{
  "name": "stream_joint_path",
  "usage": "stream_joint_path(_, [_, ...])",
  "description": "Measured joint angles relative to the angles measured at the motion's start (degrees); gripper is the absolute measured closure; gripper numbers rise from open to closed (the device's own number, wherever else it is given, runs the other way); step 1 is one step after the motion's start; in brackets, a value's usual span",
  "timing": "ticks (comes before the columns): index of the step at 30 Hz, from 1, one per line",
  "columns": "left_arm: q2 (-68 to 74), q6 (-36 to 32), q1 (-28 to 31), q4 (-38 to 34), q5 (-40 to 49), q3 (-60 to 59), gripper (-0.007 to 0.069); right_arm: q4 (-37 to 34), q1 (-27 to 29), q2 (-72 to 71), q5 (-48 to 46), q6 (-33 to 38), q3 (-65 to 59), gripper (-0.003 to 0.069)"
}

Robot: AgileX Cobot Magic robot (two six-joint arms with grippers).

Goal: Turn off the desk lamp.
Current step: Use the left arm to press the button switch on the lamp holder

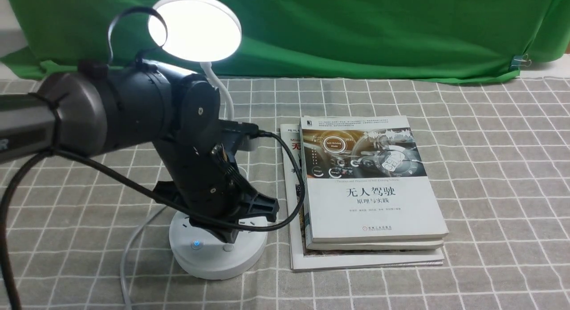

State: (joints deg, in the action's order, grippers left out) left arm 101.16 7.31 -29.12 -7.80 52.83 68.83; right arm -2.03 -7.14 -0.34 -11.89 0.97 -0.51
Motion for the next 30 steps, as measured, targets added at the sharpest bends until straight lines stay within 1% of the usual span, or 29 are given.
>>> stream_joint_path(7, [4.63, 0.00, 0.00, 0.45, -0.55, 0.40, 0.0624, 0.00, 0.00, 0.00, 0.00, 0.00, 0.00, 0.0623])
stream_joint_path(12, [4.49, -0.12, 0.00, 0.45, -0.77, 0.53, 0.0624, 0.00, 0.00, 0.00, 0.00, 0.00, 0.00, 0.0623])
stream_joint_path(21, [0.08, -0.16, 0.00, 0.45, -0.78, -0.04, 0.0624, 0.00, 0.00, 0.00, 0.00, 0.00, 0.00, 0.0623])
stream_joint_path(30, [2.57, -0.16, 0.00, 0.83, -1.39, -0.82, 0.0624, 0.00, 0.00, 0.00, 0.00, 0.00, 0.00, 0.0623])
